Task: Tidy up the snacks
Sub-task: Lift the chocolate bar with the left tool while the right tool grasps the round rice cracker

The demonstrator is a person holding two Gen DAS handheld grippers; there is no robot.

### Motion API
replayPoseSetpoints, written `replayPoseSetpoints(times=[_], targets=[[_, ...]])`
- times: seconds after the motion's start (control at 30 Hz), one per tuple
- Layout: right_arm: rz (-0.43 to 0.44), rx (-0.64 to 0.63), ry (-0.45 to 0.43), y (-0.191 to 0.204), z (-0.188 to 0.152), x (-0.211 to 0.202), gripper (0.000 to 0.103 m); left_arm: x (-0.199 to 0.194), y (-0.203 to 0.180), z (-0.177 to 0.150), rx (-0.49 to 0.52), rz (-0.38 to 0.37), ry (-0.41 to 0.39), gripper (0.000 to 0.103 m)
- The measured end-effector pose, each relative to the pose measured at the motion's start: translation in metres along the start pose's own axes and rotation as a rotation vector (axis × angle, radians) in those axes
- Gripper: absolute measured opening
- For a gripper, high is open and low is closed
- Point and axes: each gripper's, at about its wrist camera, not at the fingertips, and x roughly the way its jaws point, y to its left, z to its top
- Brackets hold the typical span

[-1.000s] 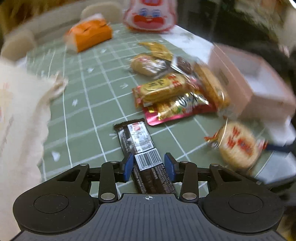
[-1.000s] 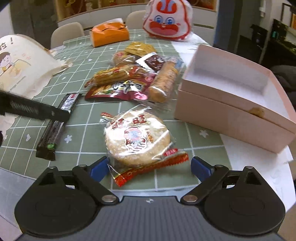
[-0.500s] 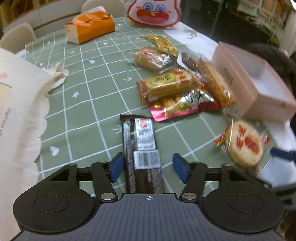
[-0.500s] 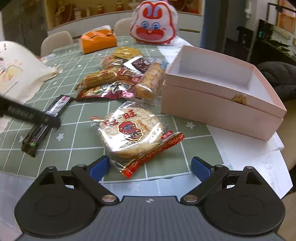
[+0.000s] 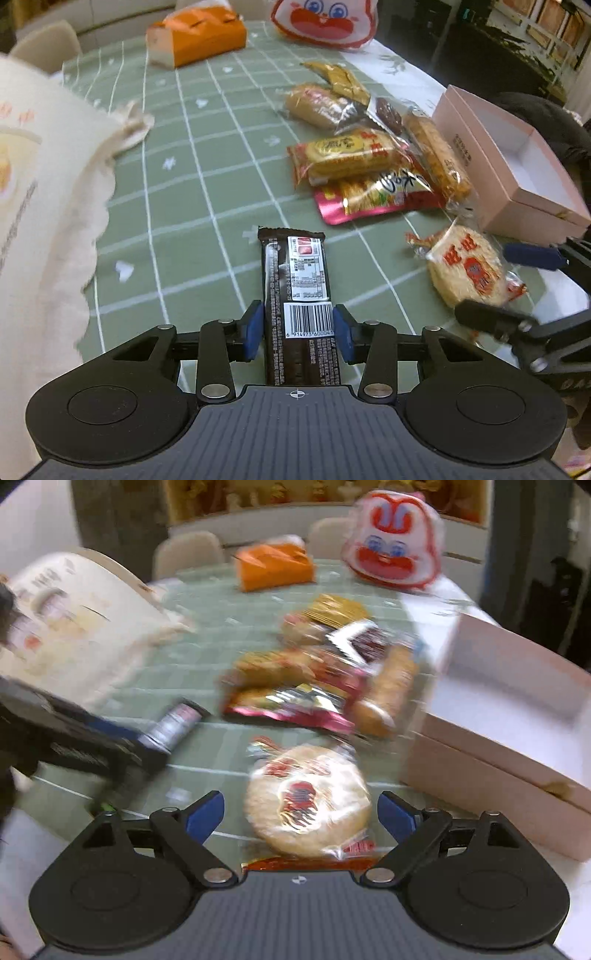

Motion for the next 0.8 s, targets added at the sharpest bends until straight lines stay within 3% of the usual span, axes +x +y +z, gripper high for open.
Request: replayPoseSetpoints(times=[0.03, 0.13, 0.2, 0.3, 0.37, 0.5, 0.63, 0.8], targets=[[0.014, 0.010, -0.017, 0.001, 0.002, -0.004, 0.091, -0.001, 0.002, -0.002, -0.009, -0.003, 0.001, 0.046], [-0.054, 0.028, -0.040, 0.006, 0.007, 0.003, 0.091, -0.002, 0.000, -0.004, -0.016, 0.010, 0.001, 0.046], [-0.101, 0.027, -0.012, 0.005, 0.009, 0.020, 0.091, -0.001, -0.003, -0.002, -0.008, 0.028, 0.008, 0.046], [-0.104, 0.050, 0.062, 0.000, 0.009, 0.040, 0.088, 0.000, -0.006, -0.003, 0.002, 0.045, 0.011, 0.046], [-0.119, 0.050, 0.054, 0.001, 0.008, 0.037, 0.080, -0.001, -0.006, -0.004, -0.005, 0.045, 0.008, 0.046], [-0.106, 0.017, 0.041, 0.008, 0.002, 0.018, 0.078, -0.004, -0.009, -0.009, -0.014, 0.045, 0.005, 0.045], [-0.126, 0.007, 0.014, 0.006, -0.013, -0.019, 0.078, -0.011, -0.025, -0.023, -0.004, -0.020, 0.033, 0.045], [-0.208, 0.061, -0.018, -0.017, -0.032, -0.067, 0.078, -0.023, -0.072, -0.044, 0.119, -0.156, 0.061, 0.045]])
